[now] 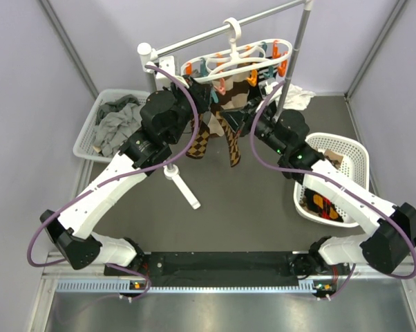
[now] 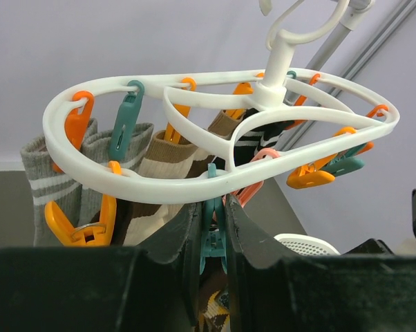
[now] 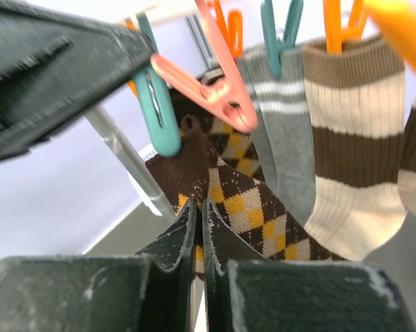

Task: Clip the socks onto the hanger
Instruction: Clamp the sock onto the hanger.

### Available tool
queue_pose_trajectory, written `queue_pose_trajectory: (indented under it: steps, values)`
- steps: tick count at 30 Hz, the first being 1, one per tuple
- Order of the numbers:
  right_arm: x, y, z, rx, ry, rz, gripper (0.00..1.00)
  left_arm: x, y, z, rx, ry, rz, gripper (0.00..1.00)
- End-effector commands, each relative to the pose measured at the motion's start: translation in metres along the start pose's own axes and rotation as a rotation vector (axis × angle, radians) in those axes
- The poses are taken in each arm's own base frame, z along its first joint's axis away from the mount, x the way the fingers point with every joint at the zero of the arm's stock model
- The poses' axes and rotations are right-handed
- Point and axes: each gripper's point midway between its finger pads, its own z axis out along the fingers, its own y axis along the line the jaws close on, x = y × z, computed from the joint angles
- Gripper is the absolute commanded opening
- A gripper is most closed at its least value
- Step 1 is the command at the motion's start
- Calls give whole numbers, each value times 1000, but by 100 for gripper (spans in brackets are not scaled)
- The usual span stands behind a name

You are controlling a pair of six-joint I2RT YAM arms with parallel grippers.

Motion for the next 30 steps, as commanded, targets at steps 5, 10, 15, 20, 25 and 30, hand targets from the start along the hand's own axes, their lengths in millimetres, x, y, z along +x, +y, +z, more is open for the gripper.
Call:
queue_pose_trajectory:
  steps: [5,10,15,20,25,30]
  values:
    - [-53,29,4,-77,-144,-15,0,-17,-8,-9,35,-40,-30,17]
    - [-55,33,4,-92,-148,-15,0,-17,-9,-9,38,-39,-34,17]
    - [-56,33,7,-94,-152,-13,0,-17,-14,-9,62,-34,-56,17]
    - [-59,39,9,-110,-160,-10,0,-15,-14,-9,64,-28,-59,17]
    - [-61,40,12,-111,-163,-14,0,-12,-15,-9,67,-20,-59,17]
    - [-61,40,13,-111,-168,-15,0,-16,-14,-10,66,-28,-49,31]
